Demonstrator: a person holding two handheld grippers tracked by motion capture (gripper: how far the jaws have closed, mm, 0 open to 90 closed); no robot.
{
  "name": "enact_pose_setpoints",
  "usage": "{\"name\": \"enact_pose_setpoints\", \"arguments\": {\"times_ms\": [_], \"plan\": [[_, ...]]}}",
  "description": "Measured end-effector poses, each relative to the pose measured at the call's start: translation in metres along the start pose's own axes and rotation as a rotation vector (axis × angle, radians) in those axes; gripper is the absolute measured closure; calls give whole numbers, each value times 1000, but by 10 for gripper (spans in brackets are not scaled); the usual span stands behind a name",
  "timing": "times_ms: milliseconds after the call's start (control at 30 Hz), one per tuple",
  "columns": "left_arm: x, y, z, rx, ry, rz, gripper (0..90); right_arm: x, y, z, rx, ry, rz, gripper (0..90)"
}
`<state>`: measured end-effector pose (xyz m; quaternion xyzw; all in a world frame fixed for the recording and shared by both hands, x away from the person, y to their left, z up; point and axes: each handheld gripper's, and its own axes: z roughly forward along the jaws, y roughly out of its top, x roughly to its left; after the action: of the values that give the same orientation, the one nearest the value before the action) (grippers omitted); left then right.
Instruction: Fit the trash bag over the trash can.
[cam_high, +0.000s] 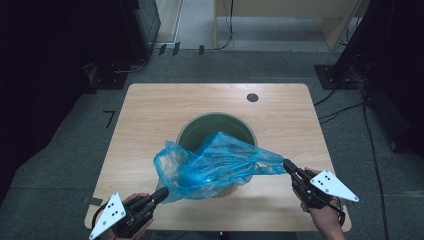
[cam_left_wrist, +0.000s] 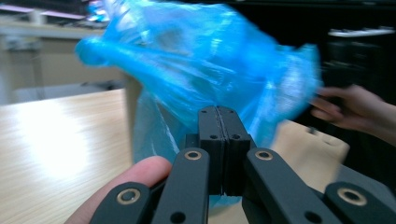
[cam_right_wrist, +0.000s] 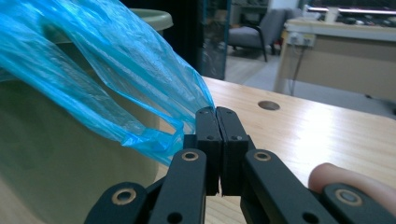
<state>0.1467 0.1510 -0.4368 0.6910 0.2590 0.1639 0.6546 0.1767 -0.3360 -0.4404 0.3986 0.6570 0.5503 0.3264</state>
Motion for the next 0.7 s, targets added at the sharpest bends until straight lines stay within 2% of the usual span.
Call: {"name": "enact_pose_setpoints", "arguments": {"times_ms": [67, 133, 200, 300, 367, 467, 567, 633, 700], "plan": [[-1, -3, -1, 11, -22, 18, 894, -2, -2, -2, 1, 24, -19, 889], [-4, -5, 1, 34, -33, 43, 897, -2, -3, -2, 10, 23, -37, 889], [-8, -7, 5, 74, -35, 97, 897, 0, -2, -2, 9, 25, -54, 891], [-15, -11, 12, 167, -10, 198, 896, 1, 1, -5, -25, 70, -42, 900], [-16, -14, 14, 208, 21, 234, 895, 0, 4, -9, -66, 111, -34, 900], [-11, -18, 17, 251, 80, 243, 897, -2, 9, -13, -81, 110, -40, 900], [-5, -21, 20, 287, 137, 242, 898, -3, 9, -13, -72, 102, -35, 900], [-1, -23, 23, 305, 198, 226, 896, -3, 7, -11, -60, 95, -36, 900], [3, -24, 25, 296, 246, 195, 887, -1, 5, -8, -31, 73, -54, 900]]}}
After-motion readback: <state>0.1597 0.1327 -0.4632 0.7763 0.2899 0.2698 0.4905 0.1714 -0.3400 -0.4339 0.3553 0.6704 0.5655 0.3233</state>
